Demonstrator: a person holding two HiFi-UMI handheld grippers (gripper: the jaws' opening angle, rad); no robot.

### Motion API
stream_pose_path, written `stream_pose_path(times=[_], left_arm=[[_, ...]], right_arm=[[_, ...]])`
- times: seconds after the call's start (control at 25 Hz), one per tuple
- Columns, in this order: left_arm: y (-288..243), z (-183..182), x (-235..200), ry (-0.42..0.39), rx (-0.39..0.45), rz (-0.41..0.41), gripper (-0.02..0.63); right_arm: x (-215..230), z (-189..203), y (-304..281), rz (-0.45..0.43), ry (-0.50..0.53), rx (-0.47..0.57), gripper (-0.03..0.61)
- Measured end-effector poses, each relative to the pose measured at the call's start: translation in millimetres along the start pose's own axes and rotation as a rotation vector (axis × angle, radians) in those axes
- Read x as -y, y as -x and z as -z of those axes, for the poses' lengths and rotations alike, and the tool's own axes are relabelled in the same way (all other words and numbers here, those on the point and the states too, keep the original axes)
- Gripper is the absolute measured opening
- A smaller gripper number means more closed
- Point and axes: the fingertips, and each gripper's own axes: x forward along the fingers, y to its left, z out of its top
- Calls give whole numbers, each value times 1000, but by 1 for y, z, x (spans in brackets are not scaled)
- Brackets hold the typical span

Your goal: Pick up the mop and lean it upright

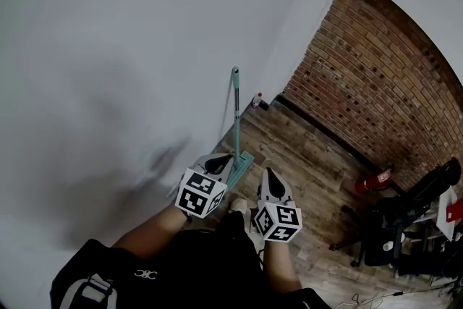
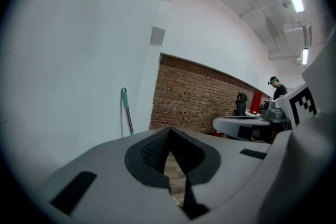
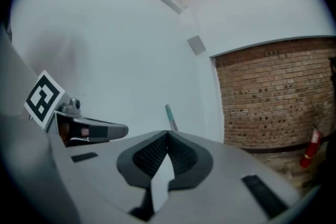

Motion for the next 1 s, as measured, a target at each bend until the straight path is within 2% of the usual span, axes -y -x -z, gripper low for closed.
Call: stream_pose_path(times=[0.16,0.32,0.52,0.64,0.8,1.0], left_arm=[[-52,-6,-15,28,-18,-31,-5],[-96,-32,-28,48,-15,-97,-5],[-139,-59,-42,78,-15,-187,-5],[-155,-65,-54,128,-25,-240,-5],[-165,-71,-74,159,-21,-338,-5],[-162,-54,-95,209,-40,-429,-5]], right_arm=[[39,-1,-37,-19,-5,-8,14],[87,-12,-74,-49,-21,-32,14],[124,-42,-126,-137,6,-40,14],[133,-50,-154,-209,8,-50,14],[131,-52,-195,-356,27,-89,14],[106,-47,-240,-497,153,-124,15]])
